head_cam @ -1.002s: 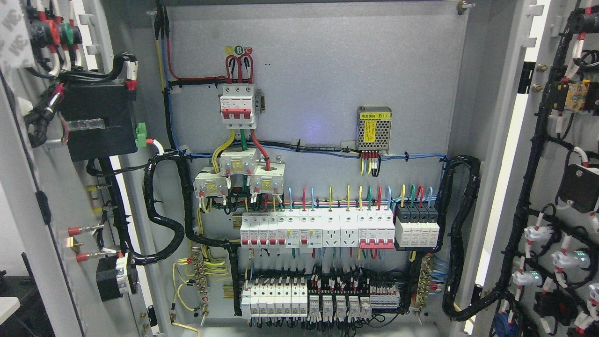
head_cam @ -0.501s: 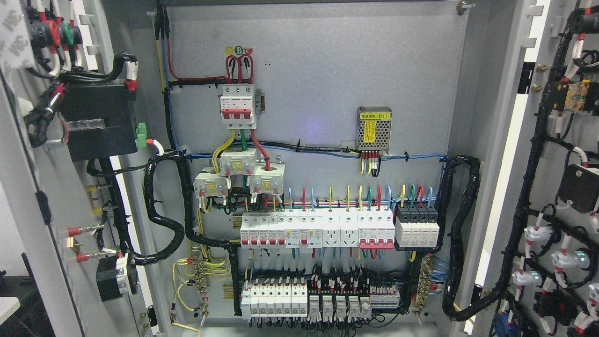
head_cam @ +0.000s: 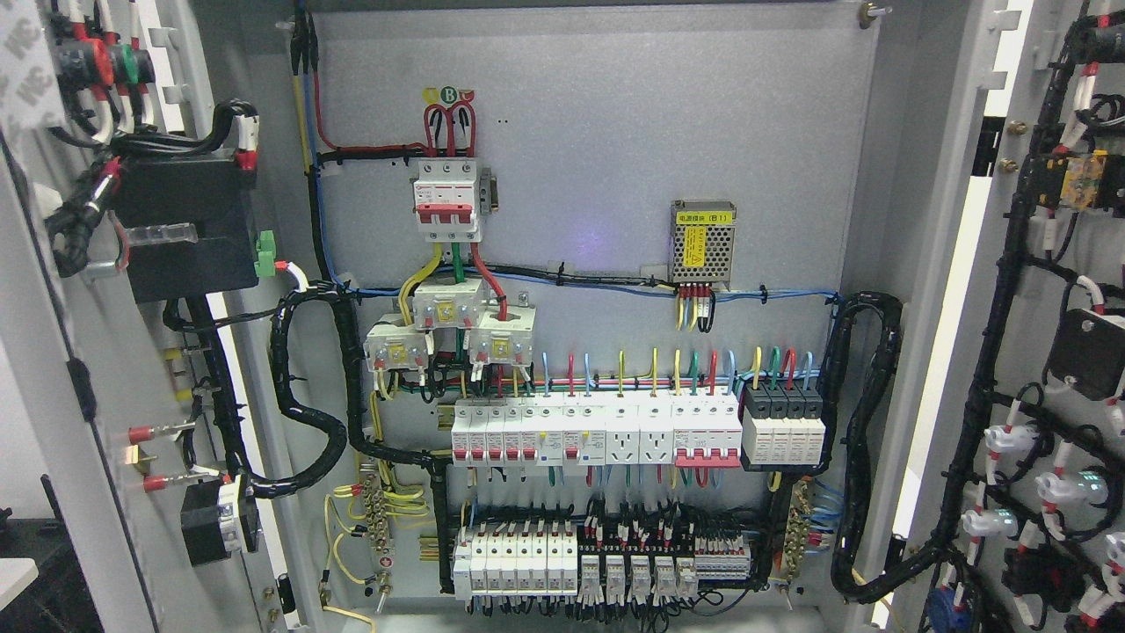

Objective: Open door with both hands

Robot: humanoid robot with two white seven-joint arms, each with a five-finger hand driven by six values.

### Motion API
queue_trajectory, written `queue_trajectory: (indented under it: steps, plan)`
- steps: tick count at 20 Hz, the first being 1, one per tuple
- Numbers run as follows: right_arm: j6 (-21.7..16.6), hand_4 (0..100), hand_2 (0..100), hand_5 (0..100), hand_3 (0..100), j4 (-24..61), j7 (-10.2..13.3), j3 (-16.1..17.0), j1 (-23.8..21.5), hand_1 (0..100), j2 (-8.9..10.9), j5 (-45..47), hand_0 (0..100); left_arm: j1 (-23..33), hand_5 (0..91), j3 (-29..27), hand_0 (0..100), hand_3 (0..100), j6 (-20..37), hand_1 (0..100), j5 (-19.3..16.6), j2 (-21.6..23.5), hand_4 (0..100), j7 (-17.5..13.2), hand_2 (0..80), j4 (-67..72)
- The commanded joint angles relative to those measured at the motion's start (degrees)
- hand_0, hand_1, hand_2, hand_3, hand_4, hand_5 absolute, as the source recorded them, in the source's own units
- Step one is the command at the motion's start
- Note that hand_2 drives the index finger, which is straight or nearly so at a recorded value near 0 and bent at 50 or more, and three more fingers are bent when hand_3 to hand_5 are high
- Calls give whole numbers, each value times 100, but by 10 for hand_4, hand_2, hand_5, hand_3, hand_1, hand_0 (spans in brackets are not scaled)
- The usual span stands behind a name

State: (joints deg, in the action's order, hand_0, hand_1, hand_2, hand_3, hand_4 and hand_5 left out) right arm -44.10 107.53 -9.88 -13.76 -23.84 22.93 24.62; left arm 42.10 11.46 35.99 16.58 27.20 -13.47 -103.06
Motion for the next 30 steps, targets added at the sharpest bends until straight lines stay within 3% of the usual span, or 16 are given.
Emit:
queue_trajectory:
  steps: [1, 4, 9, 13, 25, 30]
  plan:
    - [-37, 0, 0, 0, 0, 803, 21, 664, -155, 0, 62, -1, 0, -299, 0, -170, 0, 0, 171, 0, 73, 136, 32, 29, 0, -636]
    - [-46, 0, 0, 0, 0, 1129, 21, 708, -244, 0, 54, -1, 0, -360, 0, -170, 0, 0, 469, 0, 126, 162, 32, 29, 0, -715]
    - [-186, 0, 0, 0, 0, 1191, 21, 1270, -244, 0, 27, -1, 0, -632, 0, -153, 0, 0, 602, 0, 126, 189, 33, 29, 0, -821]
    - [-529, 0, 0, 0, 0, 1191, 21, 1315, -226, 0, 98, -1, 0, -957, 0, -152, 0, 0, 663, 0, 135, 197, 32, 29, 0, -909]
    - [-529, 0, 0, 0, 0, 1050, 30, 1534, -7, 0, 159, -1, 0, -1933, 0, 190, 0, 0, 874, 0, 126, 171, 33, 46, 0, -988]
    - [-529, 0, 0, 0, 0, 770, 57, 1842, 134, 0, 124, 52, 0, -2171, 0, 348, 0, 0, 1331, 0, 126, 180, 32, 283, 0, -1058]
